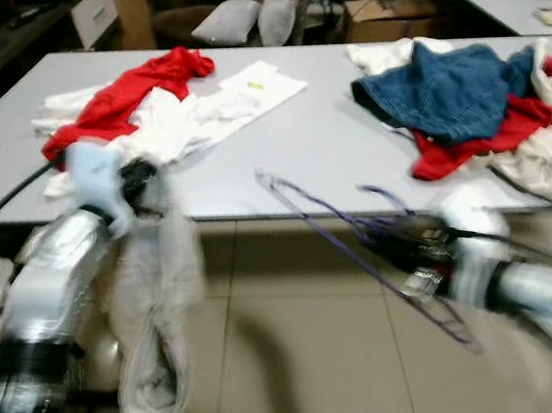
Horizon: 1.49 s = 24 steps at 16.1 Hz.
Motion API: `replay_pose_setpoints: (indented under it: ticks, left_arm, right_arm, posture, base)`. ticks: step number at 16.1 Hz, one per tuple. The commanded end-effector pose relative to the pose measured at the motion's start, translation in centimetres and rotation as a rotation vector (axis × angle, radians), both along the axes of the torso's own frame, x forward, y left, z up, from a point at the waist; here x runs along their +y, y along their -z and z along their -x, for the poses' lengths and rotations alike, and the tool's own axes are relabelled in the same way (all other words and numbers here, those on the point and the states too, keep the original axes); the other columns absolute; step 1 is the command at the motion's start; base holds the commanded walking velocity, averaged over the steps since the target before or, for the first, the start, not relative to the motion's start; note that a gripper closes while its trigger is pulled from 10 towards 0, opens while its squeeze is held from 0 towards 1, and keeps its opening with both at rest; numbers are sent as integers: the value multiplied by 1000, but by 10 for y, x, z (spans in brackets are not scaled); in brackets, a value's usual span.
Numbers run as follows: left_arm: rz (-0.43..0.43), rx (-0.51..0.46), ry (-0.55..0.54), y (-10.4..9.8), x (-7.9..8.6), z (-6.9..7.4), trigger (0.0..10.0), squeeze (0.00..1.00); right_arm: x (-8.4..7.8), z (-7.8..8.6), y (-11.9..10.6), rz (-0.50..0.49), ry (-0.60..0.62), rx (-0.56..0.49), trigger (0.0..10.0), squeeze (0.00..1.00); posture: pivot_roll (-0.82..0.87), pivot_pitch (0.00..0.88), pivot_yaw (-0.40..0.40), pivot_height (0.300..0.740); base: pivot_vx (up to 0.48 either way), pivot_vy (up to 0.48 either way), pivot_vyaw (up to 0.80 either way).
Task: Hang hanger
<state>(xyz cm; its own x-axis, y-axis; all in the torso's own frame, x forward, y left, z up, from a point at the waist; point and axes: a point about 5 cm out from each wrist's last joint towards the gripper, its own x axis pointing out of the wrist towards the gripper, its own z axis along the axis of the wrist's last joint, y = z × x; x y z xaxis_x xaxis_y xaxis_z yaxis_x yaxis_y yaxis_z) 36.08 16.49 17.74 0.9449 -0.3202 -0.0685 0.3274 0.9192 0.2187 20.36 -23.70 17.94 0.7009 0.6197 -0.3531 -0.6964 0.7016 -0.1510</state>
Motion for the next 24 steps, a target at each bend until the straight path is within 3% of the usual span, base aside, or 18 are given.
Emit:
replay_pose_setpoints:
  ticks: [1, 5, 8, 14, 16, 19, 20, 21, 23, 24]
  left_arm:
    - [-14, -103, 4, -25, 6, -6, 10000, 0]
    - [-11, -111, 19, -29, 3, -10, 10000, 0]
    - [2, -260, 171, -96, -37, -36, 10000, 0]
    - [2, -347, 192, -140, -42, -48, 10000, 0]
    - [34, -393, 286, -153, -58, -45, 10000, 0]
    - [73, -457, 365, -170, -67, -33, 10000, 0]
    - [74, -459, 370, -171, -67, -33, 10000, 0]
    - [76, -481, 379, -175, -64, -27, 10000, 0]
    - [103, -530, 374, -188, -54, -19, 10000, 0]
    - [108, -544, 376, -192, -53, -17, 10000, 0]
  right_arm:
    - [9, 7, -18, -24, -105, -35, 10000, 0]
    - [8, 11, -21, -17, -134, -25, 10000, 0]
    - [23, 23, -31, -45, -295, 25, 10000, 0]
    - [32, 25, -41, -74, -395, 34, 10000, 0]
    - [49, 0, -21, 34, -338, 26, 10000, 0]
    - [68, -44, -9, 66, -208, -23, 10000, 0]
    - [69, -46, -9, 65, -204, -26, 10000, 0]
    - [66, -68, -9, 105, -91, -65, 10000, 0]
    - [53, -116, -33, 184, 157, -239, 10000, 0]
    - [50, -127, -45, 186, 222, -301, 10000, 0]
  posture:
    - [-34, 0, -5, 740]
    - [-34, 0, -5, 740]
    - [-40, 0, -9, 740]
    - [-28, 0, -15, 740]
    - [-29, 0, -14, 740]
    - [-16, 0, -29, 740]
    - [-16, 0, -29, 740]
    - [-2, 0, -47, 740]
    - [7, 0, -58, 740]
    - [7, 0, -58, 740]
  base:
    - [398, 0, 0]
    - [398, 0, 0]
    - [398, 0, 0]
    - [397, 0, 0]
    - [394, 0, 0]
    - [396, 0, 0]
    - [394, 0, 0]
    - [401, 0, 0]
    - [399, 0, 0]
    - [401, 0, 0]
